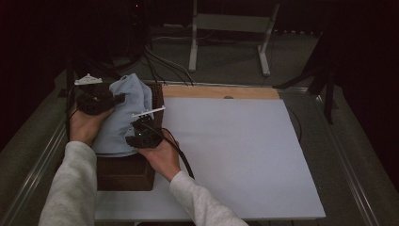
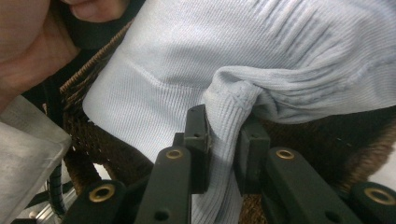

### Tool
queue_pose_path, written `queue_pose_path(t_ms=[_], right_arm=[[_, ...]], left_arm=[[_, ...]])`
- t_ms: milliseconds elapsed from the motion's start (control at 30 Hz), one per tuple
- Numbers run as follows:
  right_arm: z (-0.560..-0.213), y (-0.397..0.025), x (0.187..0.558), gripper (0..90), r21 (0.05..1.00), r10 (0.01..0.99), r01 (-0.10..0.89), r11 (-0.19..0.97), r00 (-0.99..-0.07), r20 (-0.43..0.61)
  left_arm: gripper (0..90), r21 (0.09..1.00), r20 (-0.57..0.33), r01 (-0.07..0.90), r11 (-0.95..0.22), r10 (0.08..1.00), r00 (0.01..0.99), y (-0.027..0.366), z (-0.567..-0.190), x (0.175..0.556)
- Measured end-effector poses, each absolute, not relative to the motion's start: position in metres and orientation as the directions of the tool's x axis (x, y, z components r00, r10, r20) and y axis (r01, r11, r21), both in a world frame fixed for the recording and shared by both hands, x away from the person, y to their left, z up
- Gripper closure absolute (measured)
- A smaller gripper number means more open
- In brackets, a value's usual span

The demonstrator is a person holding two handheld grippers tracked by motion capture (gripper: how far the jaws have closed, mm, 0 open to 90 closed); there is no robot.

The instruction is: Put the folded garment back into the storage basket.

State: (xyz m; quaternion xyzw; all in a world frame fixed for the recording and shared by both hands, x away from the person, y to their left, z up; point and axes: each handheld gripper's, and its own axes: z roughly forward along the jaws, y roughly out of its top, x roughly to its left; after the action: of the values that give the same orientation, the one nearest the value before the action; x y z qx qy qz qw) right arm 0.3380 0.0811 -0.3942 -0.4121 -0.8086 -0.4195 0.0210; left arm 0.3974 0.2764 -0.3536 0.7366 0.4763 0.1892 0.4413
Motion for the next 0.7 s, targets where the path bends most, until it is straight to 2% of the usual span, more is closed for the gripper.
queue_pose_path(t_ms=[700], right_arm=[[-0.403,0.101,0.335,78.0,0.643,0.649,0.693,0.325,-0.659,0.381]], left_arm=[[84.1,0.825,-0.135,0.543,-0.156,0.879,0.457,0.294,-0.362,0.392]])
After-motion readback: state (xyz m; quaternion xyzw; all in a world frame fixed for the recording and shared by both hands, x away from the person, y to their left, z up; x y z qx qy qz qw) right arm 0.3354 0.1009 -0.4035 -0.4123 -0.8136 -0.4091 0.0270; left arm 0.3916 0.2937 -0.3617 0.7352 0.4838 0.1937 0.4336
